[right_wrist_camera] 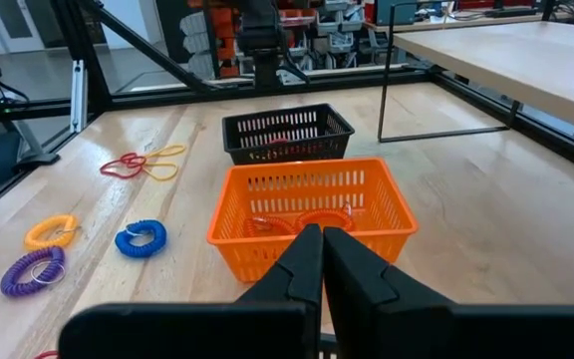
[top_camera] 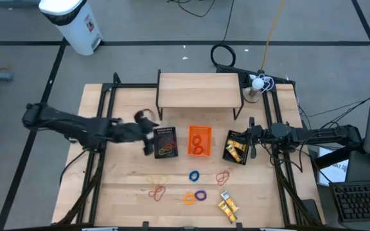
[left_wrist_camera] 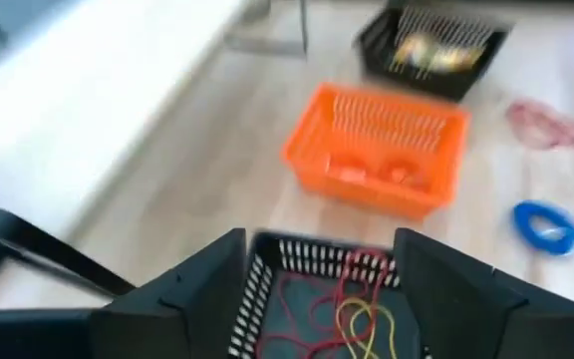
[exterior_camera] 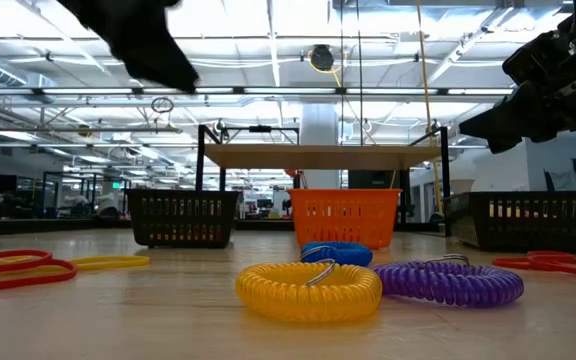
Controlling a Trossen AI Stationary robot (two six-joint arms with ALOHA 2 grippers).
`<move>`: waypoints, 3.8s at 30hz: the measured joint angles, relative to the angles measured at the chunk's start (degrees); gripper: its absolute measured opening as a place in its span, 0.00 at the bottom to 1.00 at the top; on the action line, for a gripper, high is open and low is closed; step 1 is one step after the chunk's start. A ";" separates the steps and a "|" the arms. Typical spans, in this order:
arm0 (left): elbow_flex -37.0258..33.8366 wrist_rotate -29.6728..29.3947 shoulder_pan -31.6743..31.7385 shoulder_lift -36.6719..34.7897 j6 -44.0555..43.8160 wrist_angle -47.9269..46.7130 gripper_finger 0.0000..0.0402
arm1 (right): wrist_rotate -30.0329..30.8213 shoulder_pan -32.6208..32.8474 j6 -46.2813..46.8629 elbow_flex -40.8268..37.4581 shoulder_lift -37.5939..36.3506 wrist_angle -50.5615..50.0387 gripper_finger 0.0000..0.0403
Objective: Pick & Place Office Desk Supplies
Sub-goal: Put the purple spring rubber band into the orange bin
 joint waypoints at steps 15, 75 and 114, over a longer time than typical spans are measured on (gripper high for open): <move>-19.33 2.33 1.77 -39.26 -7.02 1.91 0.06 | -0.03 -0.01 -0.01 0.00 0.45 -0.10 0.01; -43.81 1.88 -0.51 -39.82 -1.20 22.76 0.01 | -1.75 0.02 -4.05 0.00 1.05 -0.10 0.01; -43.92 -1.22 -0.51 -35.46 -7.50 27.42 0.01 | 7.61 23.74 7.03 51.86 73.48 -7.83 0.38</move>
